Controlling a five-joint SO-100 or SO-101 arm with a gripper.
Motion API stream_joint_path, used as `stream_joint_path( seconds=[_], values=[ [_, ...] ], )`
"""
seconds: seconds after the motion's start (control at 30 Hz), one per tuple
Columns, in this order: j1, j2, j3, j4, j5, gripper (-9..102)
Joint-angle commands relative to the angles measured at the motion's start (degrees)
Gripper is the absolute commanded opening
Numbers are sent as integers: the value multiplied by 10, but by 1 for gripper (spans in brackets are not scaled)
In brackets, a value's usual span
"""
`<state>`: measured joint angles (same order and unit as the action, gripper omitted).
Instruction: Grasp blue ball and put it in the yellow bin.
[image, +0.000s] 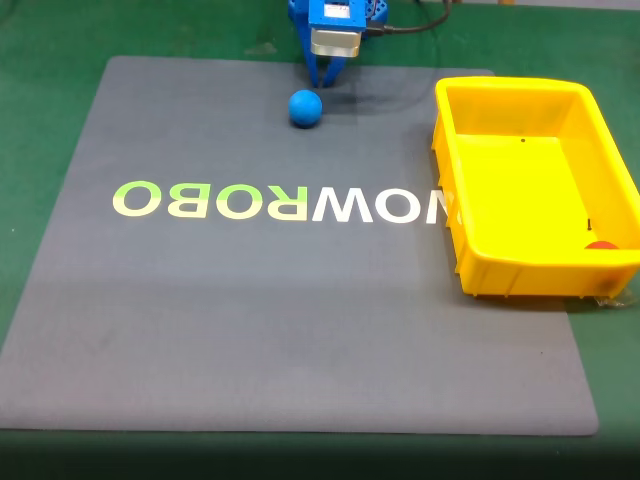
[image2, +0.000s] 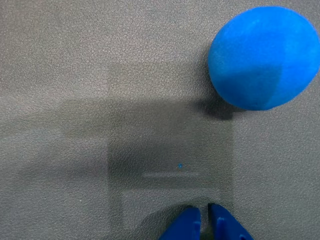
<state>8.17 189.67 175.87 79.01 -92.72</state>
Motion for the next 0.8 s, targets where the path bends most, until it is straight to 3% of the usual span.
stream_joint_path(
  seconds=[0.0,0.77],
  values=[
    [8,8,17,3,-40,0],
    [9,8,7,0,-56,3]
  ],
)
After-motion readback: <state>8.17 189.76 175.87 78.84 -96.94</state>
